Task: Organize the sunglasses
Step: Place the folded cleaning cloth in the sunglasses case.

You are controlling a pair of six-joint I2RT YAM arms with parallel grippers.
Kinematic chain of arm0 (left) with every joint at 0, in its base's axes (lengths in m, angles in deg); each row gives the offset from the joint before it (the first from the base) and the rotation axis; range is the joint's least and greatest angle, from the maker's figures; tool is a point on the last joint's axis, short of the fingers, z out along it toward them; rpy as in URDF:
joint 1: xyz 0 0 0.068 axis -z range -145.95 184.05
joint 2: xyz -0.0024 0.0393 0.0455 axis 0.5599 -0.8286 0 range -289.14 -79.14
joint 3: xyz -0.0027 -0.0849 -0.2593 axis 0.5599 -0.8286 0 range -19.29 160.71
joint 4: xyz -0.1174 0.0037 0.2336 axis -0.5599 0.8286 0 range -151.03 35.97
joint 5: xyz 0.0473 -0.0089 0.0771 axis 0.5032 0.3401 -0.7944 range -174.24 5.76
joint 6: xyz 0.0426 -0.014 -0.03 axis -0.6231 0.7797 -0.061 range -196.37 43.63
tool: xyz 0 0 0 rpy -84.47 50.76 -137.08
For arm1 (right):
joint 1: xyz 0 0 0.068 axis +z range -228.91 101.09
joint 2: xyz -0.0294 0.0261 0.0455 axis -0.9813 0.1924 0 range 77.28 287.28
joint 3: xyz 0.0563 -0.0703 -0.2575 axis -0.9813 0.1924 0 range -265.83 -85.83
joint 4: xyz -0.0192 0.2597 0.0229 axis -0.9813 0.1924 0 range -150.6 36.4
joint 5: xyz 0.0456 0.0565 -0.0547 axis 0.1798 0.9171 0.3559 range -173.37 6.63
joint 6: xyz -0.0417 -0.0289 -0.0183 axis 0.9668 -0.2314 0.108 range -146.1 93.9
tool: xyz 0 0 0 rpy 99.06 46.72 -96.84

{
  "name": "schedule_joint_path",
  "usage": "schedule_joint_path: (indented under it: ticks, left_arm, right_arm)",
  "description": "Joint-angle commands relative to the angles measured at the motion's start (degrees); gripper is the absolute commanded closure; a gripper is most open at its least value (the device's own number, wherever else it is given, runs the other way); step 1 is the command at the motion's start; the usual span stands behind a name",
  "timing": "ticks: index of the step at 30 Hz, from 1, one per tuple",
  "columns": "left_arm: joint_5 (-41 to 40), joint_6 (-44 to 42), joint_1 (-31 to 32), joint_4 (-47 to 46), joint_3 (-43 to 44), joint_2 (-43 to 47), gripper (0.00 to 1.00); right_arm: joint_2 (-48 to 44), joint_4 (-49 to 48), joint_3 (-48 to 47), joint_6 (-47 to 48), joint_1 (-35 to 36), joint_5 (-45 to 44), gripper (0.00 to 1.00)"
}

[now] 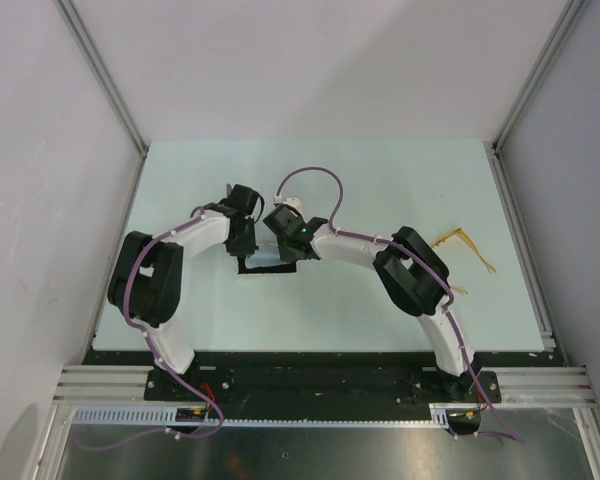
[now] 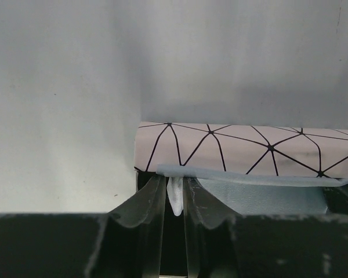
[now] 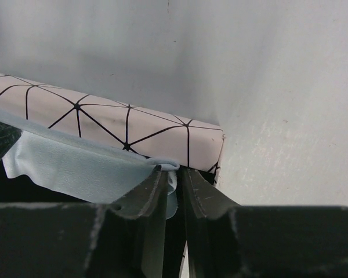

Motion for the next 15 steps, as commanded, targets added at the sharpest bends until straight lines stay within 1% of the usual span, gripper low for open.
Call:
schedule_joint_path:
  ticks: [1,5,8,10,12,15]
  left_arm:
    - [-0.92,1.06,0.18,-0.53,-0.11,3.08,0.77]
    - [-0.48,1.24,0.18,-0.18,-0.2,4.66,0.75]
    - [0.57,1.41,0.18,0.26,-0.11,5.98,0.69]
    - [1.01,1.41,0.18,0.44,-0.02,6.42,0.61]
    - [1.01,1.5,0.1,0.7,0.07,6.86,0.57]
    - [1.28,1.59,0.18,0.97,0.06,7.39,0.56]
  right_arm:
    - [-1.76,0.2,-2.2,0.86,0.15,-2.62,0.75]
    - [-3.17,-0.41,-2.11,0.95,0.15,-2.71,0.71]
    - [-4.23,-0.76,-2.29,0.86,0.15,-2.71,0.66]
    - [-5.1,-0.94,-2.2,0.77,0.15,-2.71,0.63]
    - [-5.46,-0.94,-2.37,0.69,0.24,-2.8,0.62]
    - [-6.33,-0.94,-2.29,0.6,0.24,-2.88,0.6]
